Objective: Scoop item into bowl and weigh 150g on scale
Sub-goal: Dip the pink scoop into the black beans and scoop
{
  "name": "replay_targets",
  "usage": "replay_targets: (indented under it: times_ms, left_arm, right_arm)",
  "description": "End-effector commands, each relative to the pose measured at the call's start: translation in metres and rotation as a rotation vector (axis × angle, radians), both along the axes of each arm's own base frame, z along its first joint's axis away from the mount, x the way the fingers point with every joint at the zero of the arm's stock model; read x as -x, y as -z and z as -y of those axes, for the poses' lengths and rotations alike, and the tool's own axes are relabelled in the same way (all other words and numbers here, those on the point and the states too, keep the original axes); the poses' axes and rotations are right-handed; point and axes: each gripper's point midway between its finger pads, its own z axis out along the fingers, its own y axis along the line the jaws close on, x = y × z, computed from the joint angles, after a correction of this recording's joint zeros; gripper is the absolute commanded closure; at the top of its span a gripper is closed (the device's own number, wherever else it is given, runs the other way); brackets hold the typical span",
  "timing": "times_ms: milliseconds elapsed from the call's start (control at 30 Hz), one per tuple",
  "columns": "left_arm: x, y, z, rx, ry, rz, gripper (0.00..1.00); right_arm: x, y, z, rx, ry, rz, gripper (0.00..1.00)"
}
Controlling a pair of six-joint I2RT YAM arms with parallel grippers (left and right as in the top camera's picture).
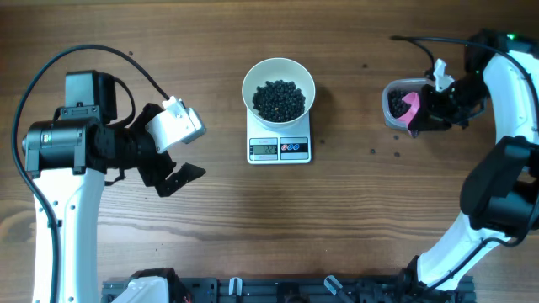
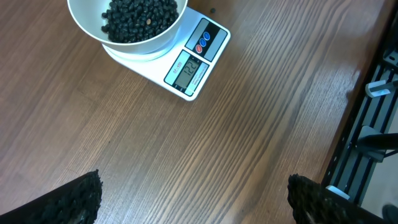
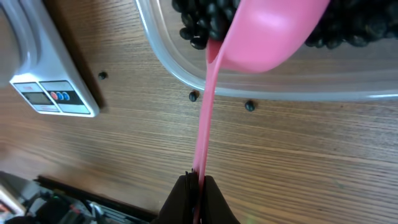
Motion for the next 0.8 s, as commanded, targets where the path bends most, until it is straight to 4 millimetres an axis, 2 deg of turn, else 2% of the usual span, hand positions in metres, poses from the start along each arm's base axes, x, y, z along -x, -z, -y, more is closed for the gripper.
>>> replay_targets:
  times_ms: [0, 600, 767]
  left_arm:
    - [-0.001, -0.01, 0.002, 0.014, 0.018, 0.041, 0.0]
    - [-0.001, -0.01, 0.002, 0.014, 0.018, 0.041, 0.0]
    - [-0.001, -0.01, 0.002, 0.014, 0.018, 0.041, 0.0]
  right_arm:
    - [-0.004, -0.007, -0.002, -0.142, 0.027, 0.052, 0.96]
    - [0.01, -0.021, 0.026, -0.252, 0.124, 0.069, 0.96]
    - [0.005, -0.041, 0.019, -0.324, 0.119, 0.159, 0.96]
